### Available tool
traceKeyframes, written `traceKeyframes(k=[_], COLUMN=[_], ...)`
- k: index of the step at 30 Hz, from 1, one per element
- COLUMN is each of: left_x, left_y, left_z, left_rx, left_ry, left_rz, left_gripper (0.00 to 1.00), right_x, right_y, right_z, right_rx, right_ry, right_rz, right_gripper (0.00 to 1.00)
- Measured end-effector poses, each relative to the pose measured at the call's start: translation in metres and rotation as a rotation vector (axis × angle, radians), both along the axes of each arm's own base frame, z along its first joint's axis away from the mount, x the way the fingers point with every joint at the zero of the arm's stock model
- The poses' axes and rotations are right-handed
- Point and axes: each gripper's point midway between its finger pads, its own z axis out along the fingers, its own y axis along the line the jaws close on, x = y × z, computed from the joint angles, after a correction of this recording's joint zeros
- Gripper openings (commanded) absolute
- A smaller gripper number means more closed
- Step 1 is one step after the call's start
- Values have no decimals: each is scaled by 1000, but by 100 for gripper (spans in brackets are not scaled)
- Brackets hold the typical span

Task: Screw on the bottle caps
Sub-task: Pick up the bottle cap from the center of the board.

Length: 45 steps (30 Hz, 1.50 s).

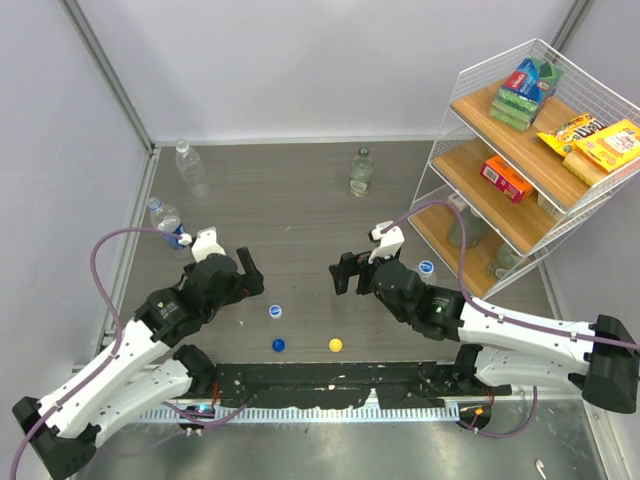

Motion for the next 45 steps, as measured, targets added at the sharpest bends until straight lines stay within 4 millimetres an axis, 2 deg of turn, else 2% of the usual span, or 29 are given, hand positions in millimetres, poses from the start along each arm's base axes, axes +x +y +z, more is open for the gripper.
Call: traceKeyframes(k=[10,19,22,27,32,35,38,43,45], left_x=[12,31,31,23,19,13,6,2,2], left_y=[-3,-9,0,29,32,27,21,16,13], left_z=[-7,30,30,18,14,5,-7,-15,-15], left_rx=[79,71,95,157,138,107,90,71,60], left_ry=[46,-33,-38,11,26,46,87,121,122], left_rz=[19,33,72,209,226,198,164,143,140], left_gripper=[100,100,100,100,100,100,100,100,100], right_x=[2,2,1,-2,-8,-11,-15,-40,-51], right_y=[1,-1,-2,-5,-1,4,10,26,35], right_z=[-7,-9,-10,-11,-14,-22,-39,-80,-95], right_rx=[-56,-110,-122,-130,-140,-163,-212,-356,-419], right_ry=[1,-24,-28,-37,-34,-18,12,159,208], right_rz=[10,32,39,56,111,147,199,354,397], right_gripper=[100,100,100,100,99,99,93,90,82])
